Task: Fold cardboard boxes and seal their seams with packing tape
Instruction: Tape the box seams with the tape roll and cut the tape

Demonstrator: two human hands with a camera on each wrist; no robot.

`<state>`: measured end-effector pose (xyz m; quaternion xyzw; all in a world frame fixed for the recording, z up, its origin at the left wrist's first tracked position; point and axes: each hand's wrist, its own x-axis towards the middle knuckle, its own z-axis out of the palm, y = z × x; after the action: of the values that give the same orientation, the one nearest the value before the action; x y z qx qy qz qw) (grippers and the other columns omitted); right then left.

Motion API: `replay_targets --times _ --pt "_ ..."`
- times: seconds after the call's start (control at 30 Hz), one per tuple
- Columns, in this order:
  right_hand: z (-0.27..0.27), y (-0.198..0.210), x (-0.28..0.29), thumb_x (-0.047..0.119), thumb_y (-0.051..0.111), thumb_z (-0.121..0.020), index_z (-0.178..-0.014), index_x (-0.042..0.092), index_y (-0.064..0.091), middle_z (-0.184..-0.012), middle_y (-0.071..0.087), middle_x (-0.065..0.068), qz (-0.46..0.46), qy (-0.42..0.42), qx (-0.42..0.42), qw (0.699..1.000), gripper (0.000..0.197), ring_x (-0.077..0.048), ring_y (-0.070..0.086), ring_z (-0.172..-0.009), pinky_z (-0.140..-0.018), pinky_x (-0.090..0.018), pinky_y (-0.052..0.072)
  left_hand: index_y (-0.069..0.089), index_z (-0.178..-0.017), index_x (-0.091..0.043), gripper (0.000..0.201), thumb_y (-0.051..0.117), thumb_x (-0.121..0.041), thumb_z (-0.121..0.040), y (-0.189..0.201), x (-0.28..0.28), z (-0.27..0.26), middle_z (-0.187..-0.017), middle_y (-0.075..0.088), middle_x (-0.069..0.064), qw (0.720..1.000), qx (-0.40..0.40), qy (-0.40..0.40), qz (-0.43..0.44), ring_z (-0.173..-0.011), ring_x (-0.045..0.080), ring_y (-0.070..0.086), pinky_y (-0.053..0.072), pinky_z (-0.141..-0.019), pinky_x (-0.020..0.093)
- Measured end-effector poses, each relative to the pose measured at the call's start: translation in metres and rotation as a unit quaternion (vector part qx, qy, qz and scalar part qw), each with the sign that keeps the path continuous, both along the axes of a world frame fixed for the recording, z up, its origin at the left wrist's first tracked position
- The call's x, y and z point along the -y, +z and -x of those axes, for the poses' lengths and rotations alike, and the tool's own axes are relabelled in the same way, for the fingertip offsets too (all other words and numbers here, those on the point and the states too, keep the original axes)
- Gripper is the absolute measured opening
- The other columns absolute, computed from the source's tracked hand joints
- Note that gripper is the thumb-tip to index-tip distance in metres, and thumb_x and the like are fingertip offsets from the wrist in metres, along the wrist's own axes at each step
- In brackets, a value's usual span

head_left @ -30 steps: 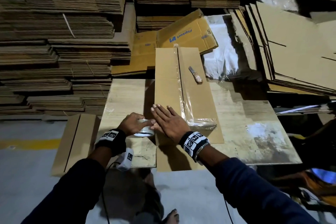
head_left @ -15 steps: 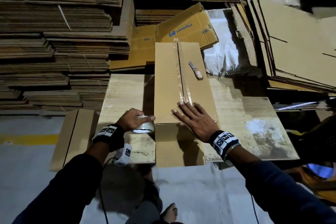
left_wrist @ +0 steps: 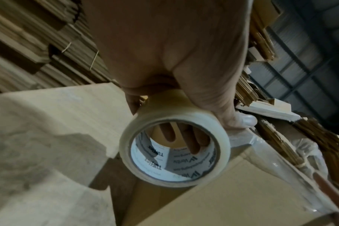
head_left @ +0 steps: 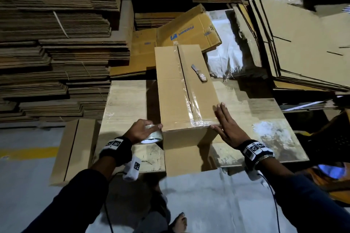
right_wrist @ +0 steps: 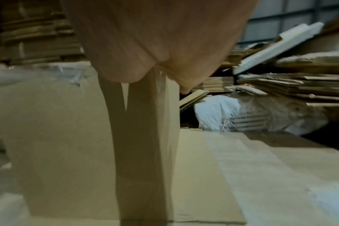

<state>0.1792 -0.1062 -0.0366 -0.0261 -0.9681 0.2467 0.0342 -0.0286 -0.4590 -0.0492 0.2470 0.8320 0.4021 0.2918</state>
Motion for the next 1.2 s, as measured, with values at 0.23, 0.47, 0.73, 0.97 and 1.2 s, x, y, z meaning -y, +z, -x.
replay_targets --times 0.23,0.47,0.73,0.97,1.2 --pt "0.004 0.004 0.026 0.074 0.056 -0.092 -0.162 0.037 -0.018 -0.171 0.01 0.009 0.358 -0.279 0.022 0.891 0.108 -0.012 0.024 -0.153 -0.122 -0.035 0.02 0.041 -0.066 -0.02 0.054 0.065 -0.058 -0.097 -0.001 -0.025 -0.031 -0.064 0.032 -0.005 1.0 -0.004 -0.003 -0.005 -0.059 0.007 0.033 0.027 -0.062 0.033" --pt "0.015 -0.006 0.001 0.069 0.04 -0.101 -0.162 0.024 0.014 -0.156 0.045 -0.024 0.282 -0.389 -0.029 0.877 0.08 -0.041 0.052 -0.136 -0.108 -0.043 0.039 0.064 -0.069 -0.024 0.027 0.081 -0.041 -0.08 -0.014 -0.043 -0.048 -0.064 0.055 -0.013 0.981 0.181 -0.01 -0.063 -0.062 0.007 0.053 0.036 -0.061 0.027" --pt "0.016 -0.005 0.0 0.066 0.03 -0.105 -0.153 0.025 0.027 -0.14 0.061 -0.023 0.24 -0.381 -0.02 0.893 0.063 -0.042 0.06 -0.122 -0.096 -0.042 0.043 0.064 -0.085 -0.019 0.054 0.065 -0.073 -0.088 0.009 -0.046 -0.045 -0.081 0.063 -0.005 0.987 -0.065 -0.07 0.127 -0.081 0.017 0.06 0.041 -0.069 0.033" --pt "0.048 0.025 -0.007 0.044 0.05 -0.099 -0.14 0.012 0.046 -0.144 0.052 -0.015 -0.021 -0.406 -0.023 0.913 0.052 -0.033 0.042 -0.14 -0.107 -0.061 0.041 0.069 -0.094 -0.025 0.049 0.075 -0.071 -0.08 -0.001 -0.028 -0.042 -0.093 0.071 -0.006 0.998 0.016 -0.011 0.063 -0.091 0.011 0.066 0.051 -0.082 0.032" --pt "0.177 0.066 -0.011 0.017 0.055 -0.101 -0.133 -0.001 0.053 -0.139 0.053 -0.023 -0.013 -0.239 -0.013 0.971 0.036 -0.041 0.051 -0.128 -0.104 -0.05 0.046 0.073 -0.106 -0.026 0.021 0.083 -0.033 -0.089 -0.011 -0.02 -0.039 -0.102 0.075 -0.002 0.99 0.129 -0.006 -0.054 -0.089 0.013 0.07 0.055 -0.072 0.024"
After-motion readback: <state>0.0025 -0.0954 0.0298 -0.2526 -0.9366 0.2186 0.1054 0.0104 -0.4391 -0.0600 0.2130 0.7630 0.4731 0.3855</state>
